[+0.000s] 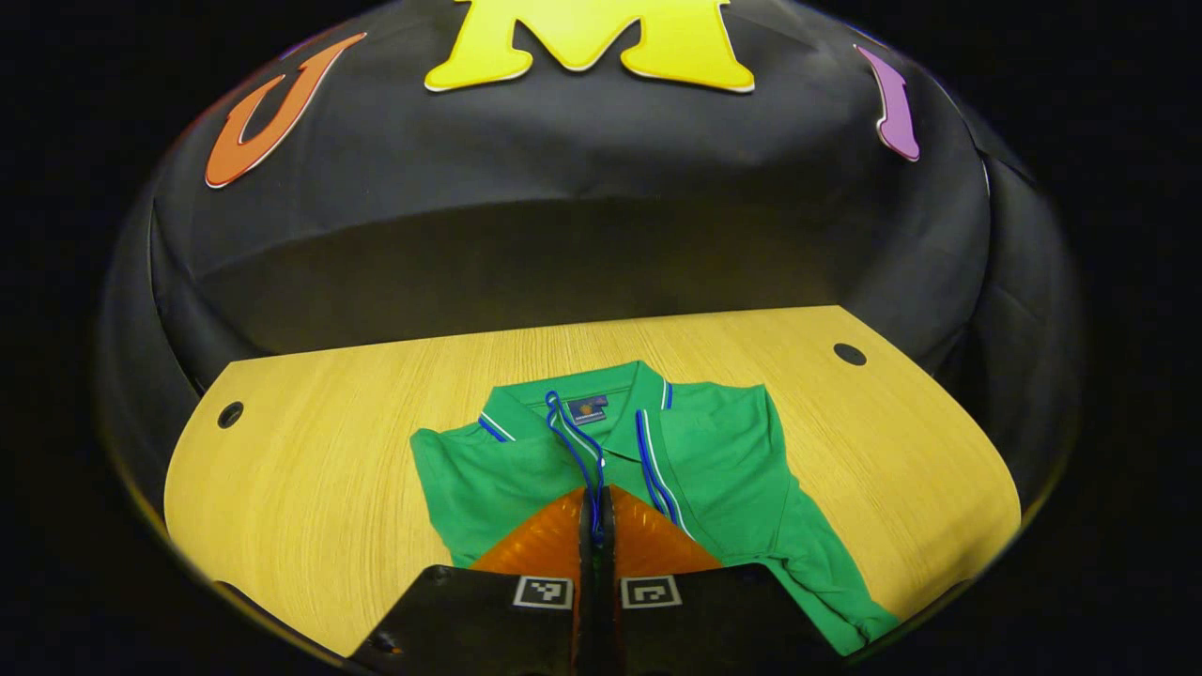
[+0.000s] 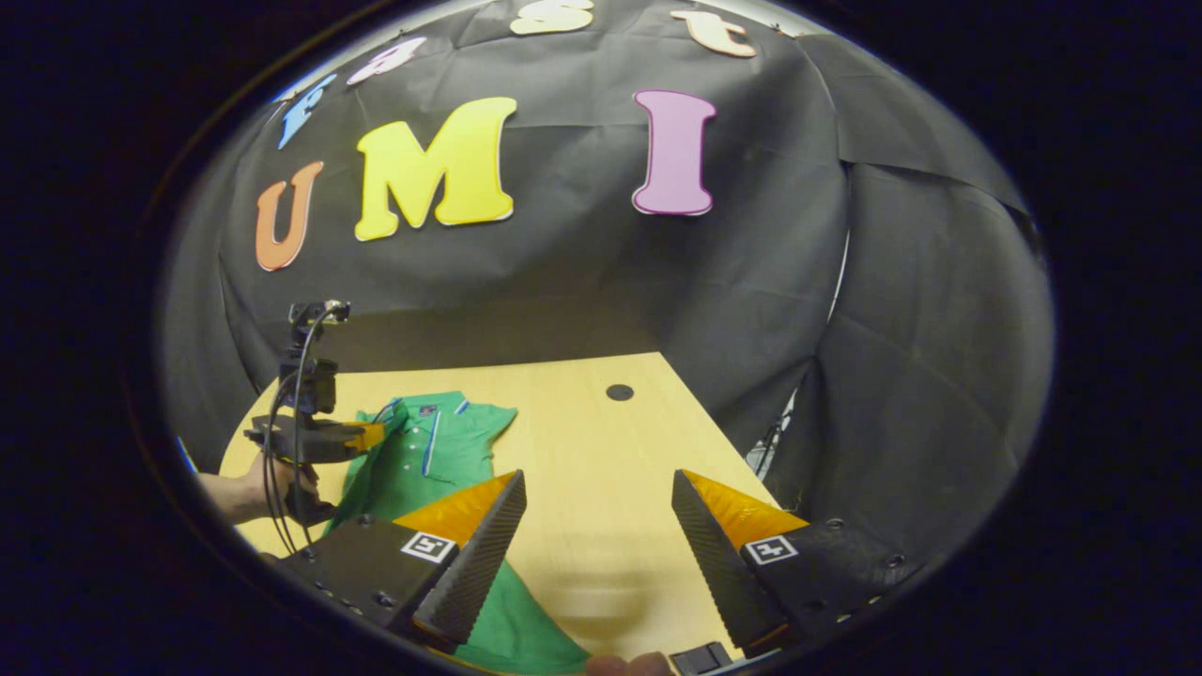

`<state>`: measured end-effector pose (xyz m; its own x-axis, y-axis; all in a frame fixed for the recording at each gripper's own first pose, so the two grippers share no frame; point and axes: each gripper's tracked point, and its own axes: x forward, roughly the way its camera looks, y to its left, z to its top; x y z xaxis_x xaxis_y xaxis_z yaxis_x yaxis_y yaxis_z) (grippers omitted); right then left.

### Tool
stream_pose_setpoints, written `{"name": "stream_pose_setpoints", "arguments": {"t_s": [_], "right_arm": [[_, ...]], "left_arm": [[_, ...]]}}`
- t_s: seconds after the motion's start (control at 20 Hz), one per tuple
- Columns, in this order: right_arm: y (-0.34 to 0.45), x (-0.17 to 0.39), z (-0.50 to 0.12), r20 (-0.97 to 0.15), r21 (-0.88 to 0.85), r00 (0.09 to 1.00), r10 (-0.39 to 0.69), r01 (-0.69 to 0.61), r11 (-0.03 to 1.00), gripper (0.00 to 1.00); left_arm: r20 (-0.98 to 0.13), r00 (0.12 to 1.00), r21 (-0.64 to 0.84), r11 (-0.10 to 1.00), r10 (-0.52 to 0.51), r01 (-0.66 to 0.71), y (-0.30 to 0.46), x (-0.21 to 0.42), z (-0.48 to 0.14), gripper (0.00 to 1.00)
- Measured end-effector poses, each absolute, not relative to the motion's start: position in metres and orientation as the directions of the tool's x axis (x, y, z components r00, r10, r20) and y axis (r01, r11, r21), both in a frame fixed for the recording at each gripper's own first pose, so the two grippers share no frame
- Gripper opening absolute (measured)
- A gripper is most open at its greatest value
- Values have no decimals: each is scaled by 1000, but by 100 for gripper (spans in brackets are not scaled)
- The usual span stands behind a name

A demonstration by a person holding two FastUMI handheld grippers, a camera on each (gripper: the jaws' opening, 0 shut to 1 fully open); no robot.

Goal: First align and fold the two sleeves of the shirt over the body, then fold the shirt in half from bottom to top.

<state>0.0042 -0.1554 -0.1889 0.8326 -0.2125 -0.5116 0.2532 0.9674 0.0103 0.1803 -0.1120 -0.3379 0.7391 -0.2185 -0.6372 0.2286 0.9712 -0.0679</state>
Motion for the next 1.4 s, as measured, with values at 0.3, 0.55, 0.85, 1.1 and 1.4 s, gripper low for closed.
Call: {"name": "stream_pose_setpoints", "arguments": {"t_s": [0.3,0.55,0.85,1.1,1.4], "right_arm": [[-154,8,-193,-519,8,832,-197,235,972,96],[-128,19,-189,-507,14,851,-138,168,986,97],[-92,23,-179,-472,-13,881,-37,35,999,96],[-64,15,-181,-466,2,884,46,-50,999,98],[-59,-16,-198,-497,-4,864,77,-90,996,96]], "left_arm": [[-628,737,-102,965,-251,242,-130,178,-339,29],[-568,797,-70,977,-205,202,-110,170,-302,100],[-453,879,-28,988,-149,153,-71,132,-214,100],[-404,909,-58,994,-105,89,-45,70,-165,100],[-448,891,-72,996,-77,50,-14,-2,-175,100]]}}
